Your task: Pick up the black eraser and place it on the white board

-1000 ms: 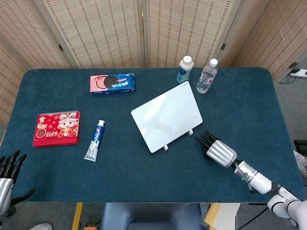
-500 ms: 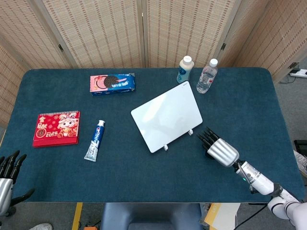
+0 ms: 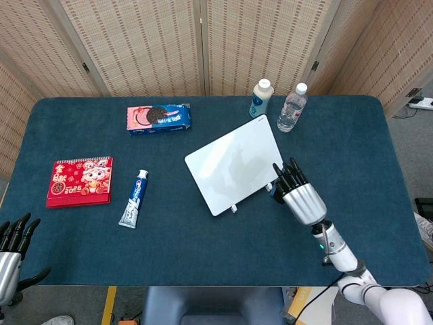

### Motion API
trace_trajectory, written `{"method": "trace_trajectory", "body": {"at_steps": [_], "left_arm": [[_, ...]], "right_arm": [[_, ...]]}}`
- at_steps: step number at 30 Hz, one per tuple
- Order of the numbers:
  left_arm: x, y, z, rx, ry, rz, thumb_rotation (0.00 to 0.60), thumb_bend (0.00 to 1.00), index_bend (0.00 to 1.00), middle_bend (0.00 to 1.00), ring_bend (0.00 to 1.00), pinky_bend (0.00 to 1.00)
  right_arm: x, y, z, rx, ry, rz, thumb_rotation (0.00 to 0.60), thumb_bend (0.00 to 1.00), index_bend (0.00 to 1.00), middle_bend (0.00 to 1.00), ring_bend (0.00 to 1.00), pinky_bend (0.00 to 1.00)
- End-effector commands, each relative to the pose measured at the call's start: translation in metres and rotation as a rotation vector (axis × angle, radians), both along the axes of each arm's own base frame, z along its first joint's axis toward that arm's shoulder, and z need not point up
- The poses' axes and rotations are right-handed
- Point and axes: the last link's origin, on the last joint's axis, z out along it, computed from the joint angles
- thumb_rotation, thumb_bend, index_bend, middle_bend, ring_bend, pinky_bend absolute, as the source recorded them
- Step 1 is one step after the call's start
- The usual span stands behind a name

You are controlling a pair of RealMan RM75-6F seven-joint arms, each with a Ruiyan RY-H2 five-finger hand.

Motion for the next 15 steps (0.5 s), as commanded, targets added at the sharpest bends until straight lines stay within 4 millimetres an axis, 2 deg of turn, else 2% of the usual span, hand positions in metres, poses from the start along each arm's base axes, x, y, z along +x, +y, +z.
{"method": "trace_trajectory", "body": {"at_steps": [1, 8, 12, 15], "left_arm": [[0.0, -0.001, 0.001, -0.004, -0.004, -0.003, 0.6, 0.07, 0.0, 0.03, 0.1, 0.09], [0.001, -0.005, 0.006, -0.007, -0.03, -0.018, 0.6, 0.07, 0.0, 0.03, 0.1, 0.09], [0.001, -0.007, 0.01, -0.003, -0.043, -0.028, 0.6, 0.07, 0.0, 0.03, 0.1, 0.09], [0.001, -0.008, 0.013, 0.004, -0.047, -0.03, 0.6, 0.07, 0.0, 0.03, 0.1, 0.09]], "right_arm": [[0.028, -0.015, -0.023, -0.053, -0.032, 0.013, 0.6, 0.24, 0.73, 0.15, 0.15, 0.04], [0.053, -0.033, -0.055, -0.043, -0.023, -0.042, 0.6, 0.24, 0.73, 0.15, 0.15, 0.04], [0.063, -0.041, -0.063, -0.042, -0.029, -0.071, 0.6, 0.24, 0.72, 0.15, 0.15, 0.04], [0.066, -0.045, -0.067, -0.043, -0.023, -0.084, 0.6, 0.24, 0.66, 0.14, 0.13, 0.04]]}}
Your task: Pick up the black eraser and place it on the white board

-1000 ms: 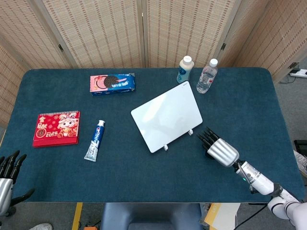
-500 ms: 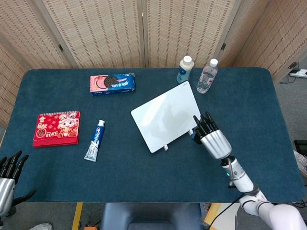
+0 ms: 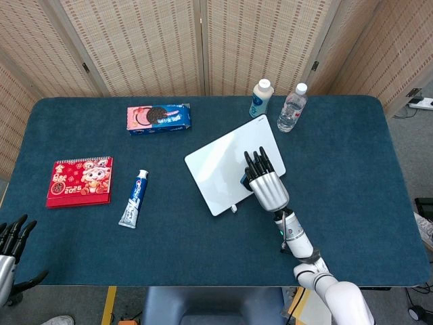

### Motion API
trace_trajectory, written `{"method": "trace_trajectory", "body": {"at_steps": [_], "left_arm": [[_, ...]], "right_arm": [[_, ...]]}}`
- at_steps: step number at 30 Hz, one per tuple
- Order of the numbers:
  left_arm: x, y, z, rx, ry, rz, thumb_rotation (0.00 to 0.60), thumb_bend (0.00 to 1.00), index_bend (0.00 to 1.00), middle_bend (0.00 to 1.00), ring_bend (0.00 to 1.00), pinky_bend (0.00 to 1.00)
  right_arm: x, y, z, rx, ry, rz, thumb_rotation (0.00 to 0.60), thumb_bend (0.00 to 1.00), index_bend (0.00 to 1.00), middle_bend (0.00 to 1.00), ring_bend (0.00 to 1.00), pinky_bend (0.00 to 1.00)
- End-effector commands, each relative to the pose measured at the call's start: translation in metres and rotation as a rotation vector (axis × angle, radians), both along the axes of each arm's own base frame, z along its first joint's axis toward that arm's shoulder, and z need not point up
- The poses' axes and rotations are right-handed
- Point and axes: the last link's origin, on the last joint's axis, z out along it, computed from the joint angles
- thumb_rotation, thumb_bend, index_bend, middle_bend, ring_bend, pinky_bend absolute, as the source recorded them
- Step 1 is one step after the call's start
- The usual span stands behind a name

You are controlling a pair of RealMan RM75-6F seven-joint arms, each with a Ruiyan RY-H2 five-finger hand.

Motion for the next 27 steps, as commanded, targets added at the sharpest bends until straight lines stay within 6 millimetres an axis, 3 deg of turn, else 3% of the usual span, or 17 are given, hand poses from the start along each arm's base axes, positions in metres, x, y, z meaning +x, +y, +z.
{"method": "trace_trajectory", "body": {"at_steps": [1, 10, 20, 24, 27], "left_arm": [[-0.001, -0.001, 0.002, 0.005, 0.0, 0.0, 0.6, 0.07, 0.0, 0.03, 0.1, 0.09], [-0.001, -0.002, 0.006, 0.031, -0.002, 0.004, 0.6, 0.07, 0.0, 0.03, 0.1, 0.09], [-0.001, -0.005, 0.011, 0.058, -0.011, 0.002, 0.6, 0.07, 0.0, 0.03, 0.1, 0.09], [-0.002, -0.004, 0.012, 0.063, -0.007, 0.007, 0.6, 0.07, 0.0, 0.03, 0.1, 0.09], [-0.003, -0.002, 0.009, 0.057, -0.003, 0.011, 0.6, 0.07, 0.0, 0.03, 0.1, 0.09]], "right_arm": [[0.003, -0.003, -0.003, -0.003, 0.003, -0.01, 0.6, 0.24, 0.61, 0.13, 0.12, 0.04], [0.002, -0.007, -0.005, -0.009, 0.042, -0.035, 0.6, 0.24, 0.16, 0.02, 0.05, 0.01], [-0.009, -0.007, 0.006, -0.005, 0.035, -0.036, 0.6, 0.24, 0.0, 0.0, 0.0, 0.0], [-0.03, 0.011, 0.024, 0.005, -0.003, 0.004, 0.6, 0.24, 0.0, 0.0, 0.0, 0.0], [-0.052, 0.036, 0.047, 0.032, -0.069, 0.018, 0.6, 0.24, 0.0, 0.0, 0.0, 0.0]]}}
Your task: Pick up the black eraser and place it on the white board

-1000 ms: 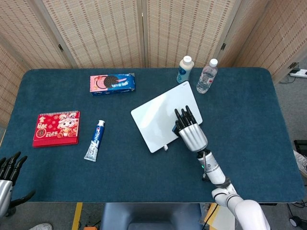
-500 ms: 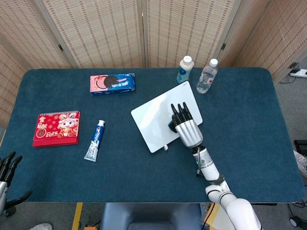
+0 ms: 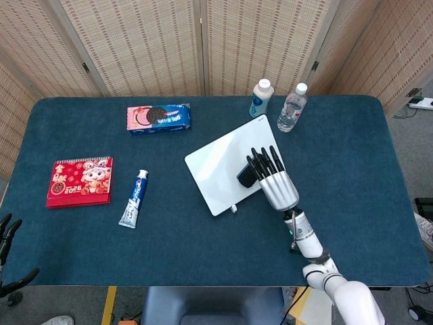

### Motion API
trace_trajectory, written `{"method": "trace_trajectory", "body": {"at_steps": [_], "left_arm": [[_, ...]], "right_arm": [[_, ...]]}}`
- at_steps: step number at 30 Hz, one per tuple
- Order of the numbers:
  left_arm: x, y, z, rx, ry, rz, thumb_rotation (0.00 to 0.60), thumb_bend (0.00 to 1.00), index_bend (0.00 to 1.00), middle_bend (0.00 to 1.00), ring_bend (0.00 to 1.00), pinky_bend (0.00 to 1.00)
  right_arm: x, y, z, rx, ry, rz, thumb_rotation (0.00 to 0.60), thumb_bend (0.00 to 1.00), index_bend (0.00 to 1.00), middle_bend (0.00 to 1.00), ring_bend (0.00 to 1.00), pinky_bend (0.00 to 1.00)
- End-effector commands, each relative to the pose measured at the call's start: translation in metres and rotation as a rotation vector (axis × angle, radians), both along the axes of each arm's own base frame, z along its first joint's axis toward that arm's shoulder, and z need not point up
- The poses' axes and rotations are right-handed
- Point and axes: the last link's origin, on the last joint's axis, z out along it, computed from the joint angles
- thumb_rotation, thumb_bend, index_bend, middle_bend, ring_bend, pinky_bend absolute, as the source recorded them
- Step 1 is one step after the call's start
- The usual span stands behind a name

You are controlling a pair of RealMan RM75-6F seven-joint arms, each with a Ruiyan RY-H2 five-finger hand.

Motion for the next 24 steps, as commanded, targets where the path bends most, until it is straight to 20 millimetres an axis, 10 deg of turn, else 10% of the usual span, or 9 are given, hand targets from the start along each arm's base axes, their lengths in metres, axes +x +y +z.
{"method": "trace_trajectory", "body": {"at_steps": [1, 10, 24], "left_arm": [[0.001, 0.002, -0.002, -0.005, 0.004, 0.002, 0.6, 0.07, 0.0, 0.03, 0.1, 0.09], [0.003, 0.002, -0.009, 0.0, 0.025, 0.003, 0.6, 0.07, 0.0, 0.03, 0.1, 0.09], [0.006, -0.001, -0.008, 0.008, 0.027, -0.032, 0.6, 0.07, 0.0, 0.03, 0.1, 0.09]], "right_arm": [[-0.034, 0.041, 0.037, 0.052, -0.1, 0.014, 0.6, 0.24, 0.0, 0.0, 0.0, 0.0], [-0.062, 0.153, 0.159, 0.237, -0.272, -0.309, 0.6, 0.24, 0.0, 0.0, 0.0, 0.0], [-0.127, 0.189, 0.186, 0.202, -0.429, -0.6, 0.6, 0.24, 0.0, 0.0, 0.0, 0.0]]}}
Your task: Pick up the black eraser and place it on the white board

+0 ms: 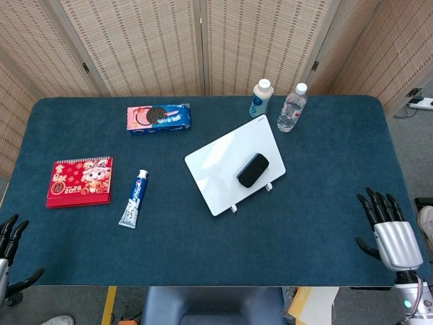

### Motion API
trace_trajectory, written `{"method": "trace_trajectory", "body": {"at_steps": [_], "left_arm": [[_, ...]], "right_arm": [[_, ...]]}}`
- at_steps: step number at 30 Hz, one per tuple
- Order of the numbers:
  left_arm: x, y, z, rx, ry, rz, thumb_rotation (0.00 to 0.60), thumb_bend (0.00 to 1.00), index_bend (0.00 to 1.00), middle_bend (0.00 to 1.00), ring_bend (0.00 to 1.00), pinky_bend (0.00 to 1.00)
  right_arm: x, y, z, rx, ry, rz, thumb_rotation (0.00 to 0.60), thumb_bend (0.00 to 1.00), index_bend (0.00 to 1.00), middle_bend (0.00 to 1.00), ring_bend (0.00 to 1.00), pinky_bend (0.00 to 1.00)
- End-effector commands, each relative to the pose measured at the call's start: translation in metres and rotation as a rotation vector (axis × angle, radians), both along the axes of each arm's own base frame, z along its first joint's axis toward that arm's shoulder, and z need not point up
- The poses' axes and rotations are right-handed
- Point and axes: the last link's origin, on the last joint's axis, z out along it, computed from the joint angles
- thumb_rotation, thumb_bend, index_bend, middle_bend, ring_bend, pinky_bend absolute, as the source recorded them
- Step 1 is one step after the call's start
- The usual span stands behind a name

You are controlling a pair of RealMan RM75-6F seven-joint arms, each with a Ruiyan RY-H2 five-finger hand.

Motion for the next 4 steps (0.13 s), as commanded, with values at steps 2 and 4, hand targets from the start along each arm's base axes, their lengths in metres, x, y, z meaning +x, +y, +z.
{"method": "trace_trajectory", "body": {"at_steps": [2, 4], "left_arm": [[-0.0003, 0.0032, -0.0002, -0.003, 0.001, -0.002, 0.6, 0.07, 0.0, 0.03, 0.1, 0.09], [-0.0009, 0.0052, -0.001, -0.009, 0.004, 0.002, 0.6, 0.07, 0.0, 0.03, 0.1, 0.09]], "right_arm": [[-0.0191, 0.0051, 0.0027, 0.006, -0.032, -0.091, 0.6, 0.24, 0.0, 0.0, 0.0, 0.0], [-0.0187, 0.0055, 0.0029, 0.006, -0.029, -0.089, 0.6, 0.24, 0.0, 0.0, 0.0, 0.0]]}}
